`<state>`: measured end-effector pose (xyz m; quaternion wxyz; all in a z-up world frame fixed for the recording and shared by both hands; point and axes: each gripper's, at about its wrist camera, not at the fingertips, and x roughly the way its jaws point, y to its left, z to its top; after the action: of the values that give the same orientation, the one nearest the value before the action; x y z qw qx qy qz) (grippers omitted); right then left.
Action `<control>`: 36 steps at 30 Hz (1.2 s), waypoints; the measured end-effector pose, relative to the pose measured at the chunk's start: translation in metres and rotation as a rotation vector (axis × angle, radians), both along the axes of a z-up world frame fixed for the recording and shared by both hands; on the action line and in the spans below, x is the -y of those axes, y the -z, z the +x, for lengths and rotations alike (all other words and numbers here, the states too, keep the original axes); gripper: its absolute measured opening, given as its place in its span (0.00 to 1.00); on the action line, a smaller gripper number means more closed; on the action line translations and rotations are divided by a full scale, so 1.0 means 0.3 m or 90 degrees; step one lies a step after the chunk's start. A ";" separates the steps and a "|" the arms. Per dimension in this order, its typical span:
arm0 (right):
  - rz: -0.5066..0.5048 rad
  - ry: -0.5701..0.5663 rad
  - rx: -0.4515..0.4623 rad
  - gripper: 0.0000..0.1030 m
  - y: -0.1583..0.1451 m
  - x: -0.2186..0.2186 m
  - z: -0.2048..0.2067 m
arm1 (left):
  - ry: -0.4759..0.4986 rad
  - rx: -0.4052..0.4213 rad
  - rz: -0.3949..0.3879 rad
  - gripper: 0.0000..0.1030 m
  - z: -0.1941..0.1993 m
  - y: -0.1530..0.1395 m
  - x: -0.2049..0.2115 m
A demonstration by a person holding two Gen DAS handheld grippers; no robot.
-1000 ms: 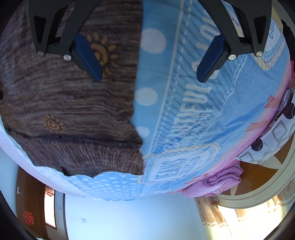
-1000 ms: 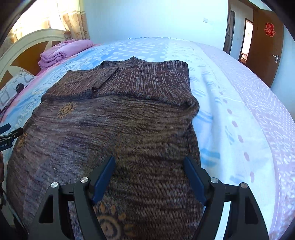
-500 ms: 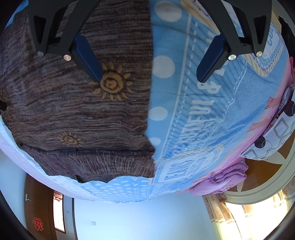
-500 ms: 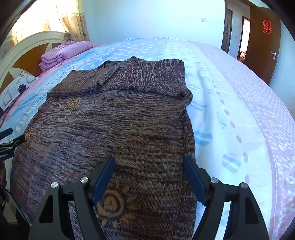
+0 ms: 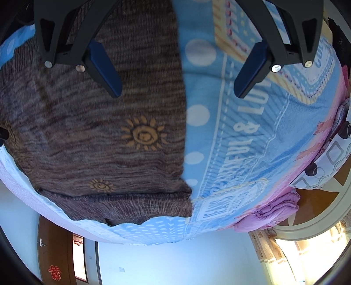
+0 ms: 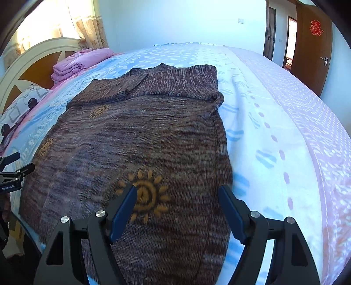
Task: Fold small clothes
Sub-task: 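Close the left tool on the sweater hem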
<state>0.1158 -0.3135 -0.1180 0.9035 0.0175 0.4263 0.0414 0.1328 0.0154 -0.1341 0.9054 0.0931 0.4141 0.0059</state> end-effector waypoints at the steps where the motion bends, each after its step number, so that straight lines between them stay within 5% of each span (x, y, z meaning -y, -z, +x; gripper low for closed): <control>1: 0.002 -0.001 -0.001 0.75 0.002 -0.001 -0.009 | 0.001 -0.002 -0.003 1.00 -0.009 0.000 -0.003; 8: -0.008 -0.021 -0.006 0.75 0.009 -0.041 -0.077 | 0.011 -0.024 -0.035 0.93 -0.089 -0.003 -0.026; 18: -0.022 -0.038 -0.003 0.75 0.009 -0.069 -0.117 | 0.014 -0.109 -0.151 0.57 -0.189 0.037 -0.074; 24: -0.021 -0.041 0.007 0.75 -0.009 -0.074 -0.131 | 0.020 -0.116 -0.159 0.56 -0.204 0.065 -0.050; 26: -0.021 -0.041 0.009 0.75 -0.014 -0.074 -0.135 | 0.020 -0.109 -0.152 0.47 -0.206 0.068 -0.047; 28: -0.019 -0.039 0.012 0.75 -0.021 -0.065 -0.142 | 0.033 -0.104 -0.156 0.18 -0.206 0.063 -0.042; 29: -0.017 -0.036 0.013 0.75 -0.025 -0.057 -0.147 | 0.048 -0.108 -0.168 0.12 -0.207 0.059 -0.036; 36: 0.034 0.013 0.008 0.75 -0.053 0.074 -0.211 | 0.059 -0.092 -0.178 0.09 -0.206 0.006 -0.045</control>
<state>0.0525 -0.3357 -0.1020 0.9057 0.0458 0.4192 0.0437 0.0709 0.0288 -0.1358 0.8768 -0.0145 0.4701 -0.1003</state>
